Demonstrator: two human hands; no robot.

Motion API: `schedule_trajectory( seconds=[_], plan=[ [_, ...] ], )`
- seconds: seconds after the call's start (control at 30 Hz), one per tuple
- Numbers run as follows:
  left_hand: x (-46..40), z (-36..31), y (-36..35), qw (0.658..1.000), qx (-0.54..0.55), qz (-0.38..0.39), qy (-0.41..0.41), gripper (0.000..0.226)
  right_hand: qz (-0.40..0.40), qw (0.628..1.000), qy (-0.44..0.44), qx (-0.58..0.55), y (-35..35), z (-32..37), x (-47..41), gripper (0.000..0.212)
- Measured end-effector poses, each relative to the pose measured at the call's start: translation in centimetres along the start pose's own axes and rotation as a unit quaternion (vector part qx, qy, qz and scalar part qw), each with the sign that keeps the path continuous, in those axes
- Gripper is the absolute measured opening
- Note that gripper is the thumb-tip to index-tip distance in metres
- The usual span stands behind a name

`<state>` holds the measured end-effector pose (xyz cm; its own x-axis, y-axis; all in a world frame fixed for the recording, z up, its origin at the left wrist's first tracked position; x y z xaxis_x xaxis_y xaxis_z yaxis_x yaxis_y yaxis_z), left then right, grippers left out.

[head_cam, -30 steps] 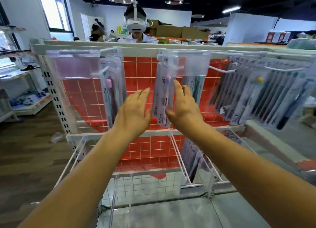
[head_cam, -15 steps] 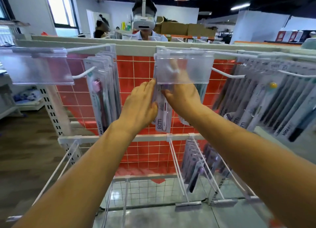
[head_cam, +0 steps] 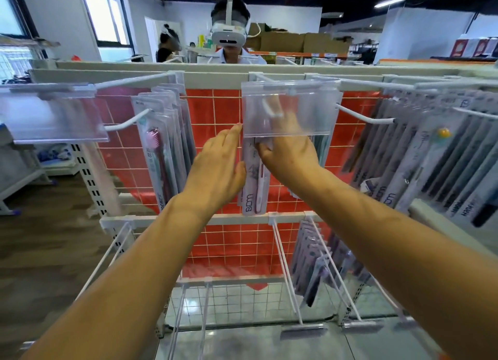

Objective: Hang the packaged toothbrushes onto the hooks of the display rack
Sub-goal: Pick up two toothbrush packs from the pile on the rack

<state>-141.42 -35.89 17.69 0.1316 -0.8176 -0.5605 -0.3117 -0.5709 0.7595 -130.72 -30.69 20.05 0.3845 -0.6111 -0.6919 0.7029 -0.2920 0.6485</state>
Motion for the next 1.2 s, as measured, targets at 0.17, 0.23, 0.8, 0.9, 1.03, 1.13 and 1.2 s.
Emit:
schedule_trajectory(
  seconds=[0.17, 0.23, 0.8, 0.9, 1.03, 1.13, 1.2],
  plan=[
    [1.1, -1.2, 0.6, 0.999, -0.027, -0.017, -0.003, 0.057, 0.004, 1.0, 0.019, 0.02, 1.2, 0.4, 1.6, 0.076],
    [1.7, -1.8, 0.7, 0.999, -0.04, -0.014, 0.006, 0.059, 0.019, 0.999, 0.02, 0.035, 1.6, 0.4, 2.3, 0.076],
    [7.8, -7.8, -0.7, 0.994, -0.085, 0.02, 0.067, 0.067, 0.141, 0.986, 0.015, 0.091, 5.3, -1.6, 10.2, 0.074],
    [8.2, -8.3, -0.6, 0.994, -0.09, 0.026, 0.057, 0.068, 0.135, 0.987, 0.008, 0.09, 5.9, -1.7, 11.0, 0.074],
    [9.0, -9.0, -0.3, 0.994, -0.096, 0.025, 0.036, 0.067, 0.125, 0.988, -0.01, 0.092, 6.7, -1.7, 11.9, 0.071],
    [9.4, -9.1, 0.0, 0.994, -0.099, 0.04, 0.026, 0.068, 0.114, 0.987, -0.027, 0.106, 7.4, -1.5, 12.7, 0.072],
    [9.6, -9.0, 0.3, 0.994, -0.101, 0.048, 0.019, 0.068, 0.116, 0.986, -0.04, 0.114, 7.8, -1.4, 13.4, 0.071]
  ],
)
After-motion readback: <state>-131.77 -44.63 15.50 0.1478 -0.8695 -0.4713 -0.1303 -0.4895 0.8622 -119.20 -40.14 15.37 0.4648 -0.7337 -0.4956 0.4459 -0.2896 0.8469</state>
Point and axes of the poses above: each hand's wrist, its own x-axis away from the middle knuckle, its own y-axis out of the back of the hand, z = x × y, the point moved 6 cm from there along -x, towards the middle knuckle, and after that the axes turned 7 degrees about y, right-handed, at the moved point
